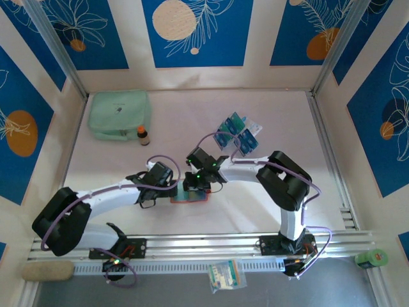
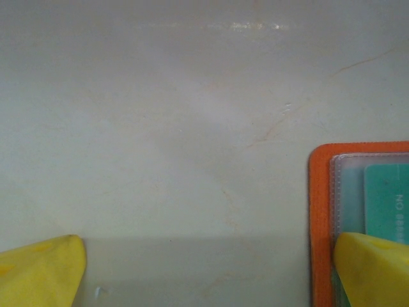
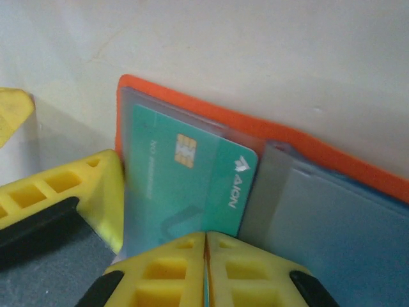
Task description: Put the credit cards into the card holder
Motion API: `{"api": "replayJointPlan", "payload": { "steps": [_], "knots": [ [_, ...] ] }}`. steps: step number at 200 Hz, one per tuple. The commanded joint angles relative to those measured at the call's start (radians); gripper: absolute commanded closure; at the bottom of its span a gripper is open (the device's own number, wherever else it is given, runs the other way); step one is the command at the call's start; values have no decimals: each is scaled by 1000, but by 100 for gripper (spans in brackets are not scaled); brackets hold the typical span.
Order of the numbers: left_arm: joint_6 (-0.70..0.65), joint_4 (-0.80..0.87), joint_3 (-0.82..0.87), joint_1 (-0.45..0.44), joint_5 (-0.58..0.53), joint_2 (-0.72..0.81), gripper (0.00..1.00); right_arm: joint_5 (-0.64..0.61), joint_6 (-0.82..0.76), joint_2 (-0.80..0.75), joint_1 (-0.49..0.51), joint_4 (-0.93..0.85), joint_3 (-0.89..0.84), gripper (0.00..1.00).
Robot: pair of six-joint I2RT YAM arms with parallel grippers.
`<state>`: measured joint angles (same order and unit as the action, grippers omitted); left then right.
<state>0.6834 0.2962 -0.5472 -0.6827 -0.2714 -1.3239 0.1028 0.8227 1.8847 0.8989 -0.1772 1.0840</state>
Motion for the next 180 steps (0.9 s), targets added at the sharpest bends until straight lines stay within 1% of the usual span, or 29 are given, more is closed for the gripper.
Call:
{"api": "replayJointPlan", "payload": {
  "steps": [1,39,76,100,126,154,180],
  "knots": [
    [5,-1,4,7,2,8,0,27,15,26,13,-25,33,91],
    [5,23,-17,8,-6,49,0,20,4,-55,-4,-46,20,91],
    [6,40,-45,8,-2,79,0,-14,-9,-170,-38,-70,-42,88],
    [5,54,-58,8,-9,91,0,-40,-23,-211,-52,-90,-78,87],
    [31,80,-55,10,-39,102,0,-30,-21,-219,-58,-75,-103,87],
    [70,106,-33,17,-80,125,0,-17,-12,-199,-39,-49,-101,88],
    [97,124,-14,26,-81,131,0,-13,-5,-167,-19,-40,-83,89]
  ]
}}
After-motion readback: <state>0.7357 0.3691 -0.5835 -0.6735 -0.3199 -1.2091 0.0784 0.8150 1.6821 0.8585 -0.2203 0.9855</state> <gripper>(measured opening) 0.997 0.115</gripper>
